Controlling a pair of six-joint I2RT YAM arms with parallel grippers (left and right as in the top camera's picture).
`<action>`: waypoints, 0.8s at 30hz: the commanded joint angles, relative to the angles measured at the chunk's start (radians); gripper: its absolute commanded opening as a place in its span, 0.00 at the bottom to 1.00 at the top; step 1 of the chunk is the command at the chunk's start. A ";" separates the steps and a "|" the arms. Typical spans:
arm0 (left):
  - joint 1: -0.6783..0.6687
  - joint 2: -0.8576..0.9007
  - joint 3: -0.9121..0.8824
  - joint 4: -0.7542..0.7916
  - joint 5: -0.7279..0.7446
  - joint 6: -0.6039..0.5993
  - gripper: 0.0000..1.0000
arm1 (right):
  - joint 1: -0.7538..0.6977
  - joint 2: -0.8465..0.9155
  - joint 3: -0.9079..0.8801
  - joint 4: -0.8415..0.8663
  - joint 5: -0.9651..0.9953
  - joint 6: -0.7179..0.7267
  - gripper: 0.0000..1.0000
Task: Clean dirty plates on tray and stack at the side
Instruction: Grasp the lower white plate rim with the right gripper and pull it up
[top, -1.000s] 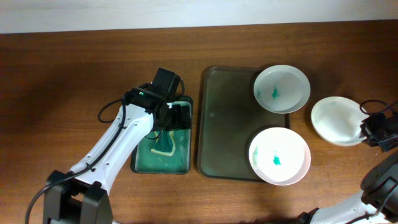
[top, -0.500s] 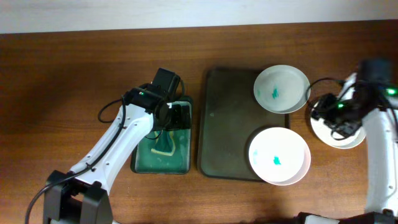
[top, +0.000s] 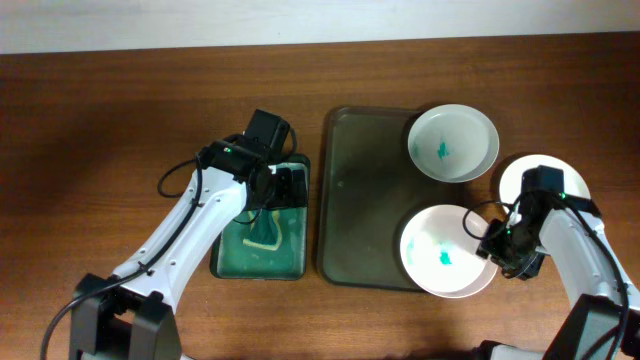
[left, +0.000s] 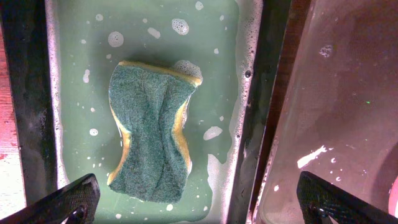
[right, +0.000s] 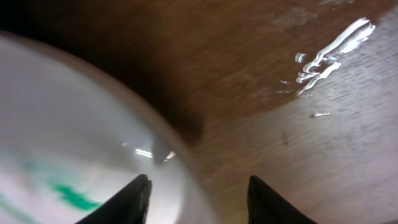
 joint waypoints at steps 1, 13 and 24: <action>0.006 -0.011 0.011 -0.001 0.007 0.009 0.99 | -0.037 -0.002 -0.017 0.028 -0.055 0.007 0.20; 0.006 -0.011 0.011 -0.001 0.007 0.009 0.99 | 0.163 -0.004 0.071 0.002 -0.389 -0.146 0.04; 0.006 -0.011 0.011 -0.001 0.007 0.009 0.99 | 0.460 0.039 0.080 0.223 -0.138 0.232 0.37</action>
